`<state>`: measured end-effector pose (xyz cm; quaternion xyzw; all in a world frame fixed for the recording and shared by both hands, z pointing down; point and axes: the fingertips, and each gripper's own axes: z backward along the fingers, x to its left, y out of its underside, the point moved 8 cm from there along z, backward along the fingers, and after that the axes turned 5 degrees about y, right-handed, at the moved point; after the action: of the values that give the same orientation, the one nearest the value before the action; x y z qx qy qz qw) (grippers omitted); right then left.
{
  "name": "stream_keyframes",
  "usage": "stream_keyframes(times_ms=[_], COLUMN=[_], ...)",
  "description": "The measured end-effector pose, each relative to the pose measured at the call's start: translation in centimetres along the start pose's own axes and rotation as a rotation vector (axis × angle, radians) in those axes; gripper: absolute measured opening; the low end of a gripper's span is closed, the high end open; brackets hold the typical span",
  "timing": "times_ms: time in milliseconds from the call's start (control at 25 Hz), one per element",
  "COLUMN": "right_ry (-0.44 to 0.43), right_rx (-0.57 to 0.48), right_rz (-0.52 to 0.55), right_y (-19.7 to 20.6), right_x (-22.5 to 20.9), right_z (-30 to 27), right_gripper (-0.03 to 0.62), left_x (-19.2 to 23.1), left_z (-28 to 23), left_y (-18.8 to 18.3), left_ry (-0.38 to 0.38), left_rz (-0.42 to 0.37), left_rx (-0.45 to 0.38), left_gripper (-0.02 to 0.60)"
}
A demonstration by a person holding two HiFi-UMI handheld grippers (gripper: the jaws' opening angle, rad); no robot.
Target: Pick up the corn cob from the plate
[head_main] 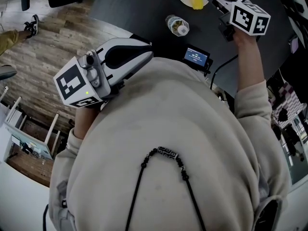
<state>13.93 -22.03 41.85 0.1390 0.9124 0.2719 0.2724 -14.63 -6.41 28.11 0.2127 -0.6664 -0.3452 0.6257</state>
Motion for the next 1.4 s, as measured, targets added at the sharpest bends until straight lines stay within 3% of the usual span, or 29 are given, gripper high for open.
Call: stream_keyframes(times_ms=[680, 1040, 1400], right_ry=[0.105, 0.185, 0.187], right_rx=[0.269, 0.364, 0.388], right_rz=[-0.048, -0.015, 0.006], right_y=[6.2, 7.6, 7.6], right_x=[-4.6, -6.5, -6.1], right_z=[-8.8, -10.8, -12.2], right_gripper=[0.239, 0.239, 0.241], left_x=[-0.2, -0.2, -0.2], left_z=[1.9, 2.3, 2.5], left_y=[0.4, 0.7, 1.0], left_ry=[-0.056, -0.078, -0.084], left_rz=[0.006, 0.012, 0.015], left_rx=[-0.027, -0.034, -0.036], left_gripper=[0.000, 0.000, 0.000])
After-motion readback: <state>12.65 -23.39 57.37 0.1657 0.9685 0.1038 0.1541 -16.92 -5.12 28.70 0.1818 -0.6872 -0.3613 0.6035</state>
